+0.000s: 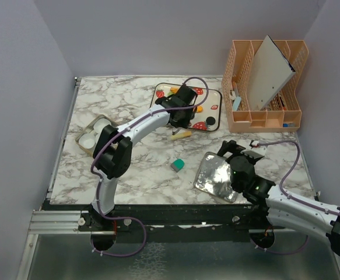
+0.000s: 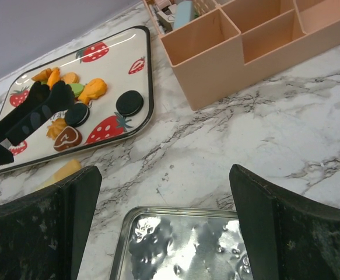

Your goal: Pack the cookies

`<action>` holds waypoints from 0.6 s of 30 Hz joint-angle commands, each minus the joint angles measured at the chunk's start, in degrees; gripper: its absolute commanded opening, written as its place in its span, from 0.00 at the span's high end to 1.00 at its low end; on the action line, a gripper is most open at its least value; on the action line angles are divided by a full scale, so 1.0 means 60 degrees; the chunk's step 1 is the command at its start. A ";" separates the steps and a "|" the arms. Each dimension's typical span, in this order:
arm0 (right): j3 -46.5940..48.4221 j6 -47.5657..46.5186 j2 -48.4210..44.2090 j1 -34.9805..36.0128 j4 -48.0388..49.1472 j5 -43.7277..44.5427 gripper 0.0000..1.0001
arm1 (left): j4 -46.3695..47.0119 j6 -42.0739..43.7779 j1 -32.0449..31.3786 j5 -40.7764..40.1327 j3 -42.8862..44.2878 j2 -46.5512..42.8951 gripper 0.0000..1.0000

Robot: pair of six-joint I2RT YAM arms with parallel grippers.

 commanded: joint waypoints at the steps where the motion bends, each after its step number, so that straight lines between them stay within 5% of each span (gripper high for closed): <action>1: -0.0104 -0.1060 0.0221 0.0009 0.1101 -0.0702 0.00 | -0.0040 0.0008 -0.0140 0.0220 -0.0263 -0.1130 0.56; 8: 0.0653 -0.1700 0.0765 0.0019 0.0909 -0.2538 0.00 | -0.0001 0.0248 -0.0362 0.0626 -0.1279 -0.2208 0.58; 18: 0.1279 0.0971 0.0154 -0.0013 0.0016 -0.4168 0.00 | 0.0583 0.0647 -0.0885 0.1635 -0.3264 -0.4191 0.58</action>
